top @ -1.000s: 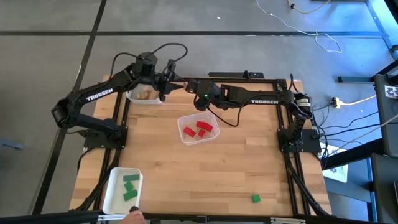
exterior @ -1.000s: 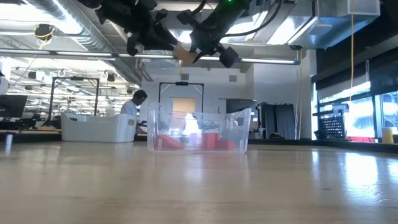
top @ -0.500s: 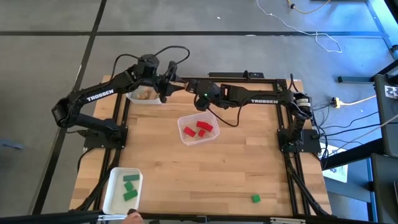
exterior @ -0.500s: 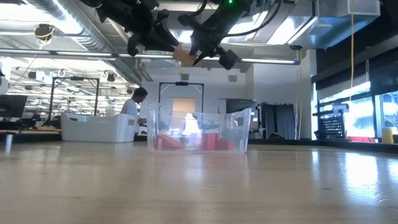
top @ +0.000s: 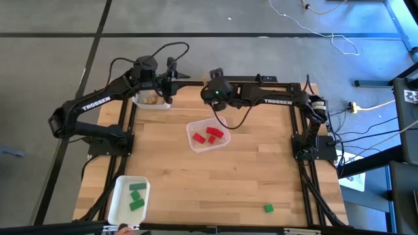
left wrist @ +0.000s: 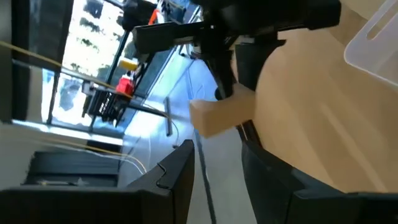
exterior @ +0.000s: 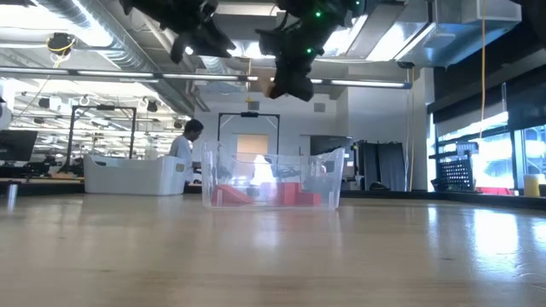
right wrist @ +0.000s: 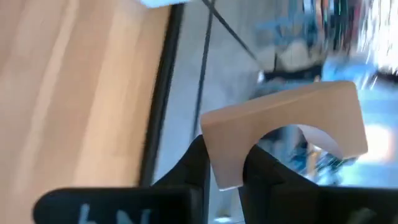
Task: Sort & place blocks by color
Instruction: Put the brown block into the gray bin
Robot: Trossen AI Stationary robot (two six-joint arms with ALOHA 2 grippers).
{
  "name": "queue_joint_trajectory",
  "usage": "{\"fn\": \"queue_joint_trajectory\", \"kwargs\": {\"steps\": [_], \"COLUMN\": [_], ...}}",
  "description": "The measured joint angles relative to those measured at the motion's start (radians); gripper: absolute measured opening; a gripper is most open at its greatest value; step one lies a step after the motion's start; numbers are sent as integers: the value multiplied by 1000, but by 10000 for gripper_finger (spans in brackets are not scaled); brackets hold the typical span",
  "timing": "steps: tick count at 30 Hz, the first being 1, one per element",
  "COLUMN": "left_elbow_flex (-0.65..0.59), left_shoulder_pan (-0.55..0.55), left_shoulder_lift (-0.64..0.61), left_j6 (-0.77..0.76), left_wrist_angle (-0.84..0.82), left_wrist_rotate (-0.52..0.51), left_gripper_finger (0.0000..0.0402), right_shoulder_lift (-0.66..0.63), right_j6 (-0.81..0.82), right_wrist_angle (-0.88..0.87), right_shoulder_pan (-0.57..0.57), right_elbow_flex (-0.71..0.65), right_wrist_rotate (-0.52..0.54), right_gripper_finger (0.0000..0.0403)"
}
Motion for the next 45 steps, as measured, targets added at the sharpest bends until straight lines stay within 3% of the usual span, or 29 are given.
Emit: {"fn": "queue_joint_trajectory", "kwargs": {"steps": [4,11,16,20,27,45], "left_elbow_flex": [0,0,0,0,0,0], "left_shoulder_pan": [0,1,1,1,-14,-53], "left_shoulder_lift": [-7,-7,-6,-6,-6,-6], "left_j6": [-70,-91,-166,-191,-287,-262], "left_wrist_angle": [-38,-217,-240,-234,-226,-207], "left_wrist_rotate": [-2,-3,-9,-10,-10,-10], "left_gripper_finger": [125,125,125,125,125,125], "right_shoulder_lift": [0,0,0,0,0,0], "right_j6": [278,723,893,937,940,936], "right_wrist_angle": [0,-1,-2,-2,-2,-2], "right_shoulder_pan": [-26,-68,-89,-90,-90,-90], "right_elbow_flex": [0,0,0,0,0,-1], "right_wrist_rotate": [-28,-217,-379,-442,-443,-441], "right_gripper_finger": [49,49,49,49,49,49]}}
